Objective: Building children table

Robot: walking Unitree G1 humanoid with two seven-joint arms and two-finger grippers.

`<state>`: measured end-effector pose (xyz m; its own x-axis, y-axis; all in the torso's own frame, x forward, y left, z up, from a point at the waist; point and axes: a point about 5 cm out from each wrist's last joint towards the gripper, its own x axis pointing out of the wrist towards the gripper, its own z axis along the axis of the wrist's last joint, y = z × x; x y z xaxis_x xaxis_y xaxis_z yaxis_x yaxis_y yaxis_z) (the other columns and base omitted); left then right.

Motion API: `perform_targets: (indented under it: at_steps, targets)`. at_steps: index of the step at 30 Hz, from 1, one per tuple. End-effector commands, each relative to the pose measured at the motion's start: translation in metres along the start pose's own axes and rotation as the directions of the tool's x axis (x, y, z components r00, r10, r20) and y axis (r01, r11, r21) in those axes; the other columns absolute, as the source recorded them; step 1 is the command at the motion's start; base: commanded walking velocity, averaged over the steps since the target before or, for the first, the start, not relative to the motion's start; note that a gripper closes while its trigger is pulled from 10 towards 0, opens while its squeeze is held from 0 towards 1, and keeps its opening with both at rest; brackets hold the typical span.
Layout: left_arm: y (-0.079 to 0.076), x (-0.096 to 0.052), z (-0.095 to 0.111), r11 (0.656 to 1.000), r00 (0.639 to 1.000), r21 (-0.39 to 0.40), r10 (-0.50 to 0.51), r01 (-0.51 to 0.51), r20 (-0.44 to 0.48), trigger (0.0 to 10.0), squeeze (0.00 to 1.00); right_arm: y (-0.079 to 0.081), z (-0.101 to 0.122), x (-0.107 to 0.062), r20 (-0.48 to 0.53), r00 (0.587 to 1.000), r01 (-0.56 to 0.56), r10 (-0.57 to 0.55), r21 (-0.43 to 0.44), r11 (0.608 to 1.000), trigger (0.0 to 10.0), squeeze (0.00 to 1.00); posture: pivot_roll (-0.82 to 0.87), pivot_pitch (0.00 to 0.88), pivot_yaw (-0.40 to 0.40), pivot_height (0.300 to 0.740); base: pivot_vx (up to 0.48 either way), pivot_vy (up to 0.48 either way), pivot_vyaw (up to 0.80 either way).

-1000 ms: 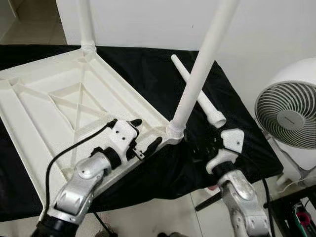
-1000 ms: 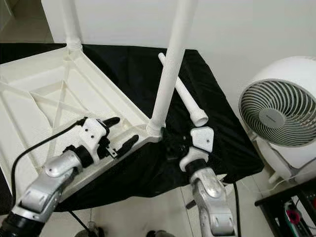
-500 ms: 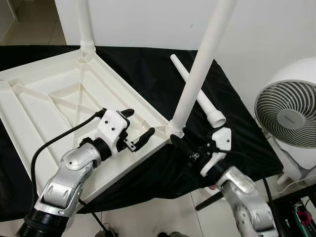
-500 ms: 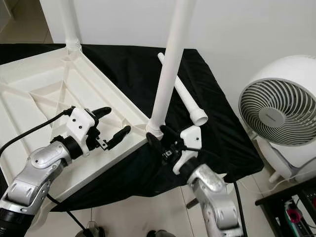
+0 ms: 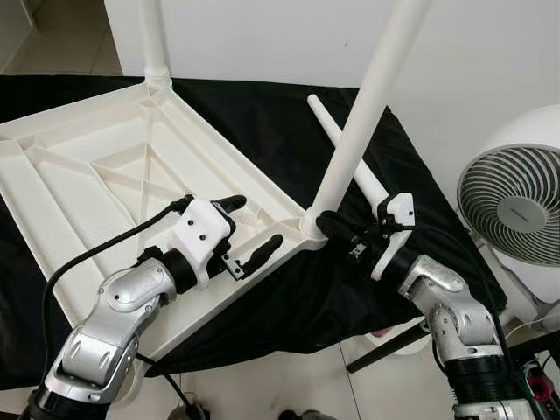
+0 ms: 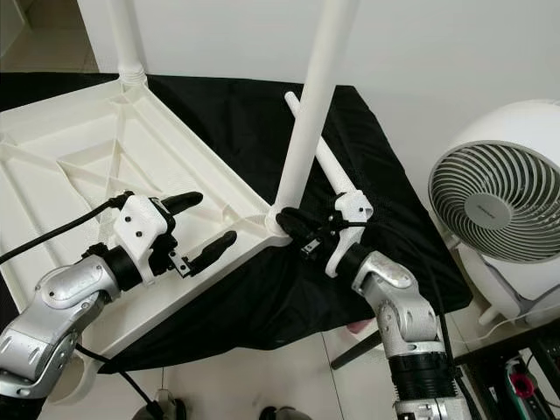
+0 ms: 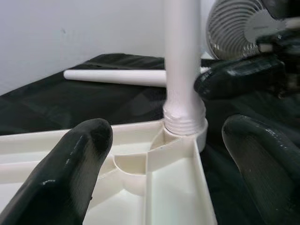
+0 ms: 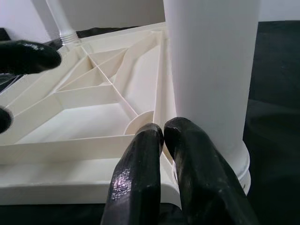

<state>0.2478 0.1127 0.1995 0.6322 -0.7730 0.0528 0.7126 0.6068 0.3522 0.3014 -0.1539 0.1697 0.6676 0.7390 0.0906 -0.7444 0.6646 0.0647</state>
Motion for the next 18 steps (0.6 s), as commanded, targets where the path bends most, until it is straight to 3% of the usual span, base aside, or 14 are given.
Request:
perform_targets:
  at_steps: [1, 8, 10, 11, 12, 17, 18]
  targets:
    - [-0.009, 0.000, 0.000, 0.998, 0.998, -0.009, -0.059, 0.059, -0.009, 10.0, 0.00, -0.012, 0.003, -0.007, 0.007, 0.999, 0.038, -0.038, 0.009, 0.999, 10.0, 0.00, 0.15, 0.153, -0.105, 0.740, 0.000, 0.000, 0.00]
    - [-0.013, 0.004, -0.003, 0.996, 0.995, -0.007, -0.092, 0.092, -0.038, 10.0, 0.00, -0.034, 0.009, -0.002, 0.020, 0.995, 0.094, -0.093, -0.039, 0.995, 10.0, 0.00, 0.14, 0.154, -0.101, 0.740, 0.000, 0.000, 0.00]
    - [-0.014, 0.006, -0.004, 0.996, 0.996, 0.000, -0.084, 0.084, -0.038, 10.0, 0.00, -0.041, 0.012, -0.001, 0.053, 0.987, 0.158, -0.155, -0.059, 0.986, 10.0, 0.00, 0.14, 0.153, -0.099, 0.740, 0.000, 0.000, 0.00]
    - [-0.013, 0.009, -0.007, 0.998, 0.997, 0.004, -0.062, 0.062, -0.055, 10.0, 0.00, -0.046, 0.019, 0.001, 0.117, 0.968, 0.232, -0.221, -0.081, 0.969, 10.0, 0.00, 0.14, 0.153, -0.098, 0.740, 0.000, 0.000, 0.00]
    - [-0.011, 0.011, -0.009, 0.999, 0.998, 0.027, -0.026, 0.027, -0.062, 10.0, 0.00, -0.049, 0.021, 0.001, 0.155, 0.949, 0.285, -0.274, -0.049, 0.957, 10.0, 0.00, 0.14, 0.154, -0.098, 0.740, 0.000, 0.000, 0.00]
    - [-0.007, 0.015, -0.014, 0.998, 0.995, 0.049, 0.040, -0.036, -0.093, 10.0, 0.00, -0.048, 0.023, 0.002, 0.199, 0.933, 0.308, -0.299, -0.012, 0.951, 10.0, 0.00, 0.14, 0.155, -0.097, 0.740, 0.000, 0.000, 0.00]
    - [-0.003, 0.016, -0.019, 0.995, 0.989, 0.056, 0.084, -0.077, -0.124, 10.0, 0.00, -0.041, 0.022, 0.002, 0.205, 0.938, 0.281, -0.278, 0.015, 0.960, 10.0, 0.00, 0.14, 0.156, -0.095, 0.740, 0.000, 0.000, 0.00]
